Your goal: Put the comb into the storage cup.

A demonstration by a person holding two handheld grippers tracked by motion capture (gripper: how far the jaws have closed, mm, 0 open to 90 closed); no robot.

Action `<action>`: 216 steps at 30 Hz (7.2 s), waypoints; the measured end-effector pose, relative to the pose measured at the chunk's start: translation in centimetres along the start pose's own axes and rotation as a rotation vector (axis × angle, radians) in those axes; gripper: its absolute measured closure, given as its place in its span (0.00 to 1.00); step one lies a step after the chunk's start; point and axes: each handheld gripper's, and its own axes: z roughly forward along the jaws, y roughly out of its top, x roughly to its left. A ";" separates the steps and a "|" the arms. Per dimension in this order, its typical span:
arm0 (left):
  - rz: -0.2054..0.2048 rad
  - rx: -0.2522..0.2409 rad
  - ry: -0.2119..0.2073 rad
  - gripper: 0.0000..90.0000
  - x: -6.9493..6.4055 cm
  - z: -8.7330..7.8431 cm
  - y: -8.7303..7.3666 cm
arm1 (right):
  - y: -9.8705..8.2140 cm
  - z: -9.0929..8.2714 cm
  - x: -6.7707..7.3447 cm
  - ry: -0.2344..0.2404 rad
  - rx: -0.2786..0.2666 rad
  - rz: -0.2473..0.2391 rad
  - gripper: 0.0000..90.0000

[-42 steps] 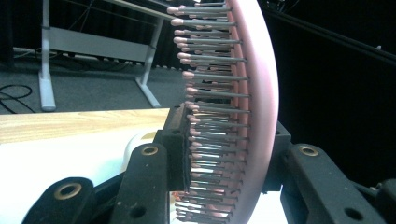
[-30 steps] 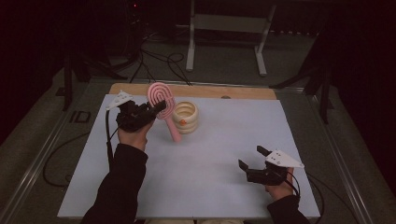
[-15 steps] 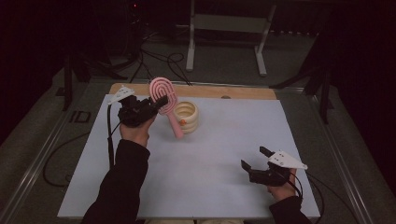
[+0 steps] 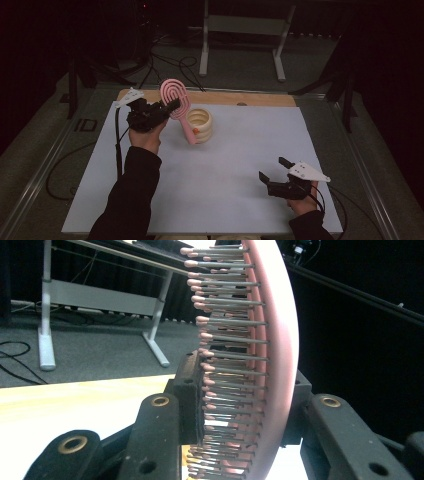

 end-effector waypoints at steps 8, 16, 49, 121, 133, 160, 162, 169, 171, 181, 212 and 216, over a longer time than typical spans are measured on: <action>0.001 0.000 0.007 0.72 0.1 0.3 0.3 | 0.0 0.0 0.0 0.002 0.000 -0.002 0.11; 0.006 0.000 0.013 0.72 0.0 0.6 0.6 | -0.1 0.1 0.1 0.005 -0.001 -0.005 0.11; 0.021 -0.004 0.038 0.72 0.0 2.1 1.5 | -0.2 0.2 0.2 0.016 -0.001 -0.002 0.11; 0.044 -0.026 0.114 0.72 0.2 6.1 2.5 | -0.2 0.3 0.2 0.027 0.003 0.005 0.11; 0.044 -0.031 0.131 0.72 0.2 6.8 2.0 | -0.1 0.3 0.3 0.028 0.001 0.007 0.11; 0.050 -0.011 0.145 0.72 0.3 8.0 1.1 | -0.1 0.2 0.3 0.029 -0.002 0.006 0.11; 0.049 -0.010 0.143 0.72 0.3 8.1 1.0 | -0.1 0.2 0.3 0.030 -0.002 0.007 0.11; 0.046 0.001 0.144 0.72 0.3 8.6 0.6 | -0.1 0.2 0.3 0.031 -0.002 0.006 0.11; 0.044 -0.002 0.145 0.72 0.3 8.6 0.5 | -0.1 0.2 0.3 0.030 -0.002 0.007 0.11; 0.041 0.008 0.141 0.72 0.2 9.0 0.0 | -0.1 0.3 0.3 0.031 -0.002 0.008 0.11; 0.056 0.014 0.156 0.72 0.1 9.2 -0.9 | -0.1 0.2 0.3 0.031 -0.001 0.005 0.11; 0.057 0.018 0.159 0.72 0.2 9.2 -1.0 | -0.1 0.2 0.3 0.030 0.000 0.007 0.11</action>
